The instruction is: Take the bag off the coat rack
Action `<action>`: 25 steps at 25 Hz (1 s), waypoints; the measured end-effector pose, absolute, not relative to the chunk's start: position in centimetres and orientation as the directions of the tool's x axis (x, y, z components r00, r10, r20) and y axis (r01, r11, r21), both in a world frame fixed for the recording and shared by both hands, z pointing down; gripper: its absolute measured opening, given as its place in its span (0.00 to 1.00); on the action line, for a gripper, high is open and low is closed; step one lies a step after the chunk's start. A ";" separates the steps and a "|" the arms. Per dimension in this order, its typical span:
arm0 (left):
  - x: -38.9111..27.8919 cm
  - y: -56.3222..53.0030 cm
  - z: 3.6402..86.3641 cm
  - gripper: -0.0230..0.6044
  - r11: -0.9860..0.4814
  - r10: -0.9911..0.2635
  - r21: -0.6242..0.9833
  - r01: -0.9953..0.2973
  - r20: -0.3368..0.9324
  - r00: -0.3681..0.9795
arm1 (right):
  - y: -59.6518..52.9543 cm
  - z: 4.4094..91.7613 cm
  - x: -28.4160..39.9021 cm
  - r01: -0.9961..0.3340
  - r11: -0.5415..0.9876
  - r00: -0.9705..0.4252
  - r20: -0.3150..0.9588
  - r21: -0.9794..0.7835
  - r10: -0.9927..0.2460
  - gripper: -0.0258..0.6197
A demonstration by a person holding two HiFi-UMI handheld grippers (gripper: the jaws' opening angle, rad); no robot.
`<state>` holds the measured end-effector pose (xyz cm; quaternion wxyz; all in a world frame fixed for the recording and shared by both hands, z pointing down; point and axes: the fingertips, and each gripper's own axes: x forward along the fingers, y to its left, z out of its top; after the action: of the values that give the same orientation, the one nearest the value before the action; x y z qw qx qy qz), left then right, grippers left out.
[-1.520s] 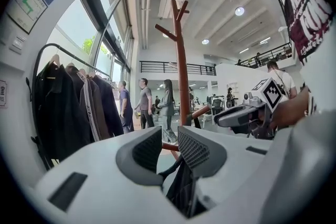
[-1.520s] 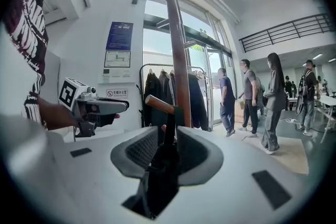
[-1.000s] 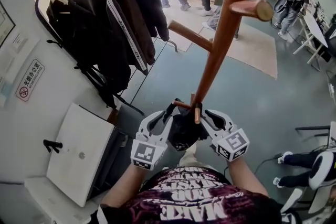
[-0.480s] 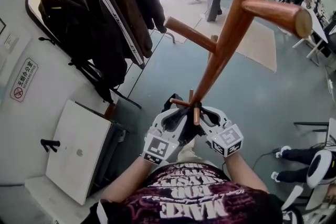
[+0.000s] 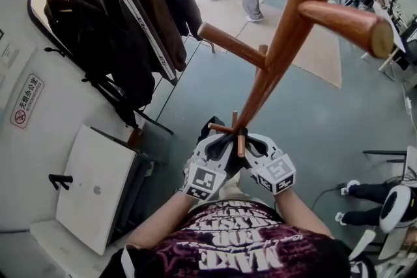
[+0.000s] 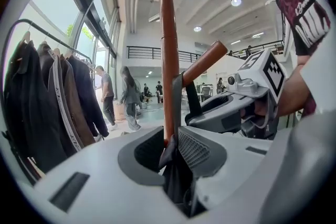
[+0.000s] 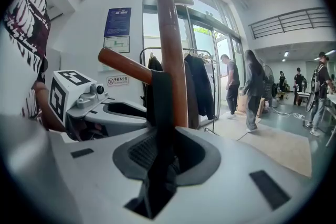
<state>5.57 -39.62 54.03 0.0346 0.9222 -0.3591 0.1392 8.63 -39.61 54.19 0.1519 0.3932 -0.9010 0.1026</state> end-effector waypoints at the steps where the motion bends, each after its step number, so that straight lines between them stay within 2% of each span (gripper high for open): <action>1: 5.6 -39.7 54.1 0.17 -0.735 -0.657 -0.034 -0.677 0.282 0.699 | -39.6 54.4 8.6 -0.743 0.666 -0.639 0.359 -0.061 -0.680 0.16; 4: 5.5 -39.9 54.1 0.16 -0.718 -0.674 -0.029 -0.695 0.274 0.686 | -39.4 54.5 8.5 -0.749 0.661 -0.627 0.360 -0.038 -0.690 0.11; 7: 5.8 -39.8 54.0 0.07 -0.694 -0.700 -0.034 -0.719 0.263 0.664 | -39.3 54.4 8.5 -0.750 0.661 -0.622 0.360 -0.020 -0.695 0.05; 18: 4.2 -39.3 52.5 0.05 -0.643 -0.732 0.074 -0.763 0.237 0.639 | -37.8 52.7 9.0 -0.749 0.659 -0.643 0.314 -0.067 -0.699 0.05; 25: 3.9 -36.8 49.3 0.05 -0.654 -0.731 0.060 -0.754 0.203 0.651 | -36.1 49.7 9.5 -0.749 0.659 -0.652 0.254 -0.069 -0.714 0.05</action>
<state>3.93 -36.82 49.33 0.0694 0.9059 -0.4098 0.0806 9.46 -36.14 49.66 0.1026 0.4041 -0.9050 0.0841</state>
